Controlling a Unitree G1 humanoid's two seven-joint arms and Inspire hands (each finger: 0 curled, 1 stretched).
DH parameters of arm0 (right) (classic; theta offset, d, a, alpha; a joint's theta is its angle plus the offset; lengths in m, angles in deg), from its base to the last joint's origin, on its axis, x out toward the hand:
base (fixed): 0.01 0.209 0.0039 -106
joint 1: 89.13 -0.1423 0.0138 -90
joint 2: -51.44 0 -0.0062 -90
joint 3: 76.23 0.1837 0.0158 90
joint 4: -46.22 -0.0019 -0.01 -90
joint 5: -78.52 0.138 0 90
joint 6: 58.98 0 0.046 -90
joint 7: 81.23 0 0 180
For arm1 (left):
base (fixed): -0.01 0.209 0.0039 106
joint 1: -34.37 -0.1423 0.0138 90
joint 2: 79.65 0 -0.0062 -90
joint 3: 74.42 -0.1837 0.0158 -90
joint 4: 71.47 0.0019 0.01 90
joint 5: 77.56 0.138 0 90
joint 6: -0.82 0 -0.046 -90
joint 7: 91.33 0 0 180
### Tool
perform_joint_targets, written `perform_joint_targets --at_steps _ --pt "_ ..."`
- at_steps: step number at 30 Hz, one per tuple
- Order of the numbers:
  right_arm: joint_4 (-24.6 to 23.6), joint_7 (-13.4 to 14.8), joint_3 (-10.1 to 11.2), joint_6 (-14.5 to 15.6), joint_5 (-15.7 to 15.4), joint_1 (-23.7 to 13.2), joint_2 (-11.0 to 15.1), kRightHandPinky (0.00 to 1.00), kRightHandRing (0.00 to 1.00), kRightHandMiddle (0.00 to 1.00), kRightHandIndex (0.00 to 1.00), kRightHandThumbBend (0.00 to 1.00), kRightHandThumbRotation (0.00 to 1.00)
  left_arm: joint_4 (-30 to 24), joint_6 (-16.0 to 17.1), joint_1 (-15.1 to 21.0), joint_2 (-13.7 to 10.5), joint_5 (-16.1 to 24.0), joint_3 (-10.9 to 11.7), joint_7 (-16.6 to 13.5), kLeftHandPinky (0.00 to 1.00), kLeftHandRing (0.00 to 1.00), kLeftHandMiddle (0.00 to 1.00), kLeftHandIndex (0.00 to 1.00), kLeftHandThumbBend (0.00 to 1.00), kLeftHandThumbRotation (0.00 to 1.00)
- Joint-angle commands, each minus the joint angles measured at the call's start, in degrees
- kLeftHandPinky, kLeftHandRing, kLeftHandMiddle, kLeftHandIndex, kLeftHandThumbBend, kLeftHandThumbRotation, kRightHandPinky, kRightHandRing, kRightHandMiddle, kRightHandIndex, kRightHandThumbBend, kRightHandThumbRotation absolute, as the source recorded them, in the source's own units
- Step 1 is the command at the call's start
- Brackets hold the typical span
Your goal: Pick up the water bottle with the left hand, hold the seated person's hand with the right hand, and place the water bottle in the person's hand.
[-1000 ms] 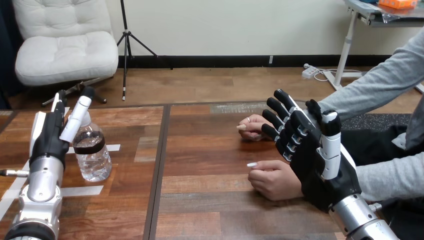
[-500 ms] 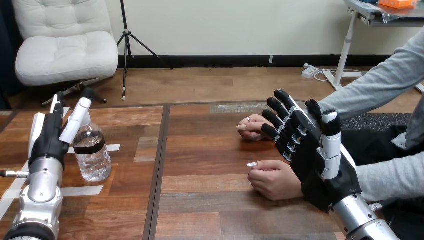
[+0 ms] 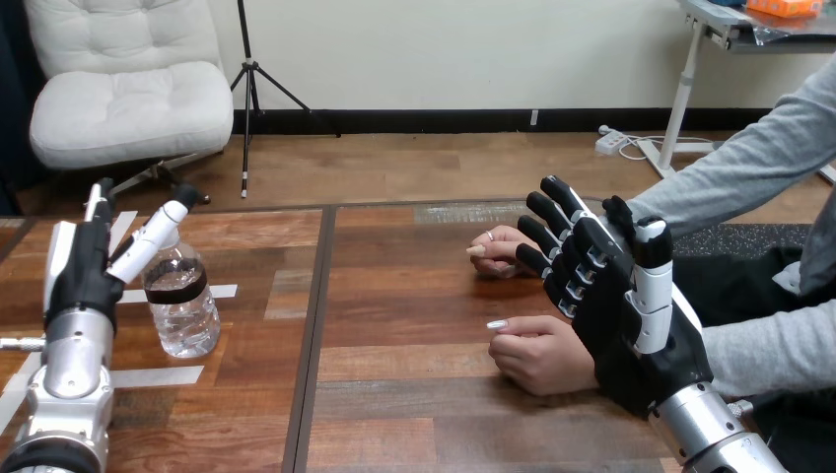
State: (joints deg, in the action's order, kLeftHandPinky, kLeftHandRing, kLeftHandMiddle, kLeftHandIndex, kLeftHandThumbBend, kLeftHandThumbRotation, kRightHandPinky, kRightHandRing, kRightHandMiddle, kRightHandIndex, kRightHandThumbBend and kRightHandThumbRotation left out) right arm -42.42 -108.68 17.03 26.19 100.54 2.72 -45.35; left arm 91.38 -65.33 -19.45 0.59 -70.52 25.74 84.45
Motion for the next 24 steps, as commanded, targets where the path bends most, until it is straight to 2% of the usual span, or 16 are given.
perform_joint_targets --at_steps 1,12,24 --pt "-3.15 -0.35 1.02 -0.45 1.02 -1.77 0.08 1.0 1.0 1.0 1.0 1.0 1.0 0.19 1.89 3.68 -1.92 -0.97 0.68 0.14 1.0 1.0 1.0 1.0 1.0 0.54" --pt "-3.23 -0.26 0.96 -0.23 1.05 -1.71 0.09 1.0 1.0 1.0 1.0 1.0 1.0 0.14 1.66 3.32 -2.57 -1.02 0.56 0.73 1.0 1.0 1.0 1.0 1.0 0.4" --pt "-3.31 -0.06 0.94 -0.09 0.85 -1.65 0.17 1.0 1.0 1.0 1.0 1.0 1.0 -0.09 2.03 2.61 -3.0 -1.4 0.66 1.88 1.0 1.0 1.0 1.0 1.0 0.34"
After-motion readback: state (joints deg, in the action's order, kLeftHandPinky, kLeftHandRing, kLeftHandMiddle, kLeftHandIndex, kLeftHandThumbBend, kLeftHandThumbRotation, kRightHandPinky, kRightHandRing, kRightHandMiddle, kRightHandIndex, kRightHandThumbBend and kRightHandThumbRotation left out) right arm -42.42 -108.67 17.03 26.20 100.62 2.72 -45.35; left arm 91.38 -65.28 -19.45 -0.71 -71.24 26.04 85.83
